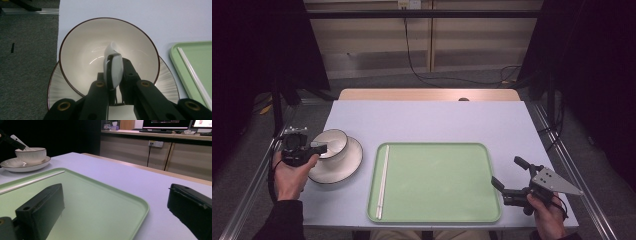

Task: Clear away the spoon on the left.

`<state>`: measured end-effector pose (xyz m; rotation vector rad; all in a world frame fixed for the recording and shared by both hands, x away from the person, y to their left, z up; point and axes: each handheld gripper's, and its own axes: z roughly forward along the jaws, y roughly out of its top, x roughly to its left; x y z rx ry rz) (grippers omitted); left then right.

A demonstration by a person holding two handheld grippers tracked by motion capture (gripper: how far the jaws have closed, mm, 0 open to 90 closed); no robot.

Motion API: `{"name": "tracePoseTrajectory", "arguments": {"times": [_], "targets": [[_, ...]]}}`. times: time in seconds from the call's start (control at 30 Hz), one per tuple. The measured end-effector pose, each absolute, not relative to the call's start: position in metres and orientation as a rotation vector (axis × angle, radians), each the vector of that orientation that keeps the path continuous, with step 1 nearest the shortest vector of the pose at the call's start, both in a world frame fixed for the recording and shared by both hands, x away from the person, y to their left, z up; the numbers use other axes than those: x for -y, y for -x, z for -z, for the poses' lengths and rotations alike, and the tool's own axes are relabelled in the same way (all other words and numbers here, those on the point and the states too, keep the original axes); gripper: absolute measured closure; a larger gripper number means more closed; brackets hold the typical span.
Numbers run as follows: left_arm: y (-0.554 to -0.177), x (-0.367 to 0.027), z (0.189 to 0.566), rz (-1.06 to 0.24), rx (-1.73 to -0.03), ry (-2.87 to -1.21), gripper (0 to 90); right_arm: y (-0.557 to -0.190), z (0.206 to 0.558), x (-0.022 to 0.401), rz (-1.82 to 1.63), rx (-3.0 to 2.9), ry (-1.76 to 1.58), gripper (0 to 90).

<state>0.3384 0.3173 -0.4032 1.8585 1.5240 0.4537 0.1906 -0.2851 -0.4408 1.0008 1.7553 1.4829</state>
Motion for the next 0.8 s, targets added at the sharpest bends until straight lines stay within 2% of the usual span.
{"name": "tracePoseTrajectory", "arguments": {"times": [0.8], "targets": [[-0.326,-0.318,0.396,-0.483,-1.473,-1.785,86.6,-0.19,0.441,0.285,-1.478,-1.757,-1.005,0.4]]}}
